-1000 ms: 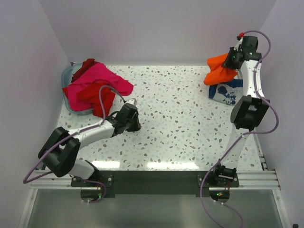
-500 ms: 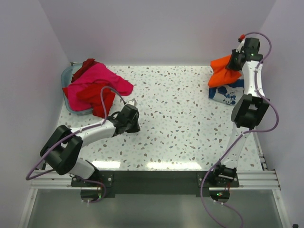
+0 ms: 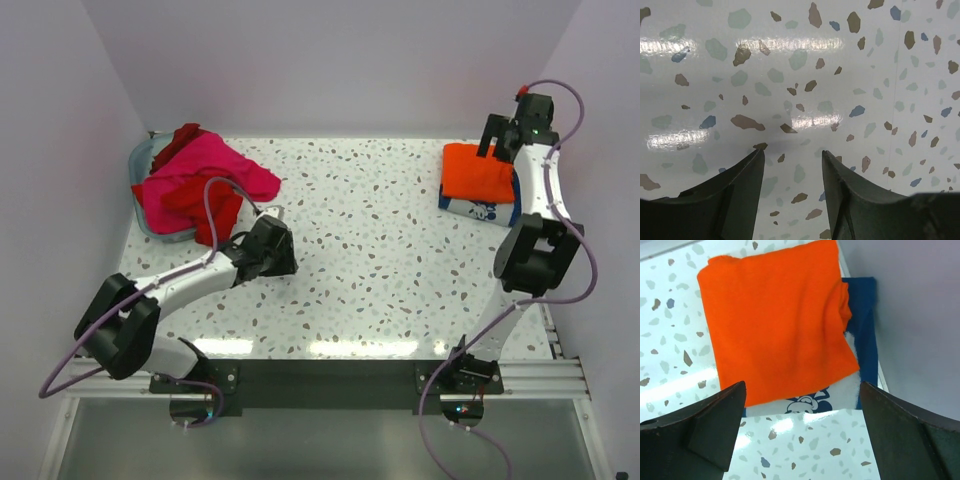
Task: Fold and stack the t-shirts
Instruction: Neatly place the folded tshirt to the corner
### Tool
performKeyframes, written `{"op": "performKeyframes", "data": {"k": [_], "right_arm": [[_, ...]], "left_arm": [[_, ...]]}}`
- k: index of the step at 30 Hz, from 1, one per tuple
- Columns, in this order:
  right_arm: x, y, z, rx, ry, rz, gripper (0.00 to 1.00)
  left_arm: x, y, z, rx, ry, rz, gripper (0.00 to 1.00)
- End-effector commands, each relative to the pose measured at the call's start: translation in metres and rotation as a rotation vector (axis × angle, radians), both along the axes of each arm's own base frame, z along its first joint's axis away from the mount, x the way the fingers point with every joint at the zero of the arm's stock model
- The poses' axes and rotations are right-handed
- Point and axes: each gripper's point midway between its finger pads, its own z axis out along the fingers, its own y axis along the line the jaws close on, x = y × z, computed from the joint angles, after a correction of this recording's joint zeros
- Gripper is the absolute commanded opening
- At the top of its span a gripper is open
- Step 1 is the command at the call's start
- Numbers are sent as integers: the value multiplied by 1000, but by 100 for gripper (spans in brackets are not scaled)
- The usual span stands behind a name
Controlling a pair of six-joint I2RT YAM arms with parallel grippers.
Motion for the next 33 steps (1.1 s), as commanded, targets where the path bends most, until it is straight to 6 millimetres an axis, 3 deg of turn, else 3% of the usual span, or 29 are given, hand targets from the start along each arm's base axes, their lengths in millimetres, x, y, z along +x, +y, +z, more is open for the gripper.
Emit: {"op": "performKeyframes", "data": {"k": [1,2,4,5,7,8,9,11,12,13,14,15,16,18,19,21,23,24,25,26,28,30,31,33], "right_arm": [[-18,-7,69,-70,-166,-62,99],[-26,-4,80,-60,-190,-60,99],[-39,3,74,-27,-182,-67,99],[-47,12,85,-5,-210,-46,99],[-62,24,70,50,-190,-41,99],[-72,31,84,61,-233,-31,99],[-82,42,66,116,-206,-22,99],[-95,61,64,163,-225,7,99],[-107,76,78,196,-275,33,98],[-118,95,57,225,-238,60,98],[-124,106,54,237,-244,76,99],[-136,120,64,247,-280,94,99],[-146,148,48,259,-240,147,98],[-163,178,33,286,-210,190,98],[-174,203,37,295,-221,250,98],[-193,225,18,340,-178,269,98],[-217,254,15,375,-178,335,98],[-231,263,-4,404,-144,330,98],[-245,283,-10,422,-128,384,98],[-254,288,-11,430,-139,393,98],[-280,309,-36,433,-69,439,98],[-293,309,-57,390,-14,414,98],[-304,319,-63,377,8,451,98],[-308,321,-68,350,12,443,98]], "left_arm": [[13,2,41,-22,-102,21,55],[12,4,43,-16,-103,23,55],[9,8,53,-17,-120,27,56],[9,9,56,-16,-125,27,56],[6,14,66,-18,-146,33,57],[5,16,69,-19,-153,37,57],[4,18,77,-27,-171,39,57],[0,23,81,-21,-181,43,58],[-1,25,89,-29,-199,46,59],[-4,29,89,-19,-193,48,60],[-5,30,93,-19,-201,47,60],[-7,32,99,-25,-215,48,61],[-10,36,98,-12,-211,51,61],[-13,40,105,-18,-227,55,61],[-16,43,106,-12,-229,58,61],[-19,46,113,-27,-246,60,62],[-23,49,121,-44,-268,62,62],[-25,50,123,-47,-272,64,62],[-26,52,124,-46,-274,64,62],[-28,53,129,-53,-285,61,62],[-32,57,130,-39,-284,60,62],[-35,61,131,-31,-287,60,62],[-36,63,130,-24,-282,63,62],[-39,67,133,-28,-295,65,62]]}}
